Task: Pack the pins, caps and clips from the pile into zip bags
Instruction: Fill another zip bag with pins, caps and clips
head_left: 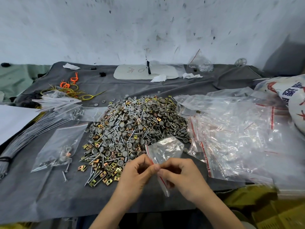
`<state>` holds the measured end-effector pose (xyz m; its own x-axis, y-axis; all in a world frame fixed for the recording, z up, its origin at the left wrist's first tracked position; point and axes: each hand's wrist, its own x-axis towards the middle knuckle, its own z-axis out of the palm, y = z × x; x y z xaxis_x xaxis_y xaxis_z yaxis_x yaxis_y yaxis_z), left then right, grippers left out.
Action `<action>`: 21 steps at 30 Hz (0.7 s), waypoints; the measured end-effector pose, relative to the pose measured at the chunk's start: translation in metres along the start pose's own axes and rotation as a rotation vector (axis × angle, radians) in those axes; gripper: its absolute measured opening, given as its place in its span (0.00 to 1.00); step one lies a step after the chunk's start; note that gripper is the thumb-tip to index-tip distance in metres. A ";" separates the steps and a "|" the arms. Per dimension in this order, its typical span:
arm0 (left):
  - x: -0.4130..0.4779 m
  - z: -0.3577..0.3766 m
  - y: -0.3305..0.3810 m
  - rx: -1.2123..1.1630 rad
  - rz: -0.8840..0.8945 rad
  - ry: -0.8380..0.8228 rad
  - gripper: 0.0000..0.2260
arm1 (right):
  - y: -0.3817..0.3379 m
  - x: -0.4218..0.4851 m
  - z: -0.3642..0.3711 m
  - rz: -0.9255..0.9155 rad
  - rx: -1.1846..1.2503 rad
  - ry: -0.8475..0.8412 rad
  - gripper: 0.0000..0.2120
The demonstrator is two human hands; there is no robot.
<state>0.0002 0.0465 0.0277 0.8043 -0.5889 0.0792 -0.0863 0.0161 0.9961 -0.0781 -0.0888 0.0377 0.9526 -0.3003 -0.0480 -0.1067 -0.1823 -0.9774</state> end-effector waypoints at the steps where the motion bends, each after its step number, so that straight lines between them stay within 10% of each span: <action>1: 0.000 0.000 0.000 0.008 0.010 -0.003 0.11 | 0.000 0.001 -0.001 0.018 0.056 -0.013 0.08; 11: 0.000 -0.001 0.002 -0.051 -0.013 -0.081 0.09 | 0.001 0.006 0.001 0.051 0.273 0.002 0.09; 21: 0.001 -0.005 0.003 0.578 0.130 0.046 0.13 | -0.001 0.000 0.008 -0.331 -0.402 0.447 0.15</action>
<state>0.0036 0.0498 0.0310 0.7891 -0.5760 0.2135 -0.4819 -0.3647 0.7967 -0.0753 -0.0807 0.0374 0.7533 -0.5108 0.4142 -0.0101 -0.6388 -0.7693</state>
